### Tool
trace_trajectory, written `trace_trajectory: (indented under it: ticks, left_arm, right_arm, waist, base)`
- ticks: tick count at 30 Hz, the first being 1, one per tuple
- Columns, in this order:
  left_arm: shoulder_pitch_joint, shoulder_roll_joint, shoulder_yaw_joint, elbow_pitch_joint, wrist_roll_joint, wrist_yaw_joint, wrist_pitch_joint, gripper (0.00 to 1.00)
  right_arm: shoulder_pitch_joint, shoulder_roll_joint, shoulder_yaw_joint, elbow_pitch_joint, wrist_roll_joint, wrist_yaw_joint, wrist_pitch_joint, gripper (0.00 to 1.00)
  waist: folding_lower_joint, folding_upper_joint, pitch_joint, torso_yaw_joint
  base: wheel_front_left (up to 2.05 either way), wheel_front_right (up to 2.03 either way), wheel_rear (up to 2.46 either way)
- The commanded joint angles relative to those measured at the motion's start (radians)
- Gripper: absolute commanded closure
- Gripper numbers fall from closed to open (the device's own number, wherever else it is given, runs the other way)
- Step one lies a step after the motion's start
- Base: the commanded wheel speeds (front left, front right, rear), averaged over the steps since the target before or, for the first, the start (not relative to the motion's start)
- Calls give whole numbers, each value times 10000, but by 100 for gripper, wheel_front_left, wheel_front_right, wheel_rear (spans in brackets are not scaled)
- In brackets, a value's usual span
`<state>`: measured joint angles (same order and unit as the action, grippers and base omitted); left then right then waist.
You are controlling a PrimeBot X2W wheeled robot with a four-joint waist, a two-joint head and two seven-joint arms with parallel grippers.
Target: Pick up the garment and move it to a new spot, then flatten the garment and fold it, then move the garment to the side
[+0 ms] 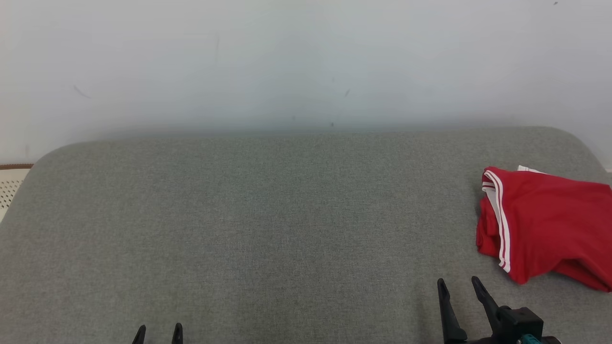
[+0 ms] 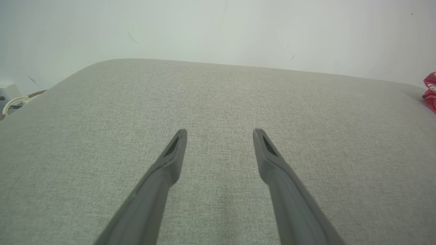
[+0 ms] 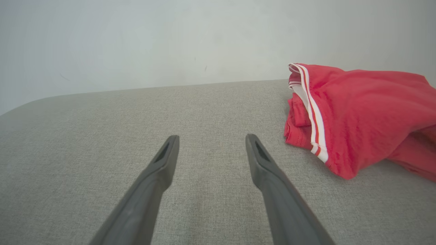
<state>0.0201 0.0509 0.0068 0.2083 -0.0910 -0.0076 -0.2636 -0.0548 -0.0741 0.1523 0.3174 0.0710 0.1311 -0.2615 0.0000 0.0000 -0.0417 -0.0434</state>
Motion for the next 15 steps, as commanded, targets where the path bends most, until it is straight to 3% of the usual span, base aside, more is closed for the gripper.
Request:
trace_trajectory:
  ticks: [1,15]
  left_arm:
    - [80,2,5,-14,23,1,-4,0]
    - [-11,2,34,15,106,38,-4,0]
  right_arm:
    - [-77,-53,41,42,46,-11,-39,0]
    - [-96,50,-132,52,-206,-11,-40,0]
  waist:
    - [0,0,4,0]
    - [0,0,43,16]
  base:
    - [0,0,0]
    - [0,0,0]
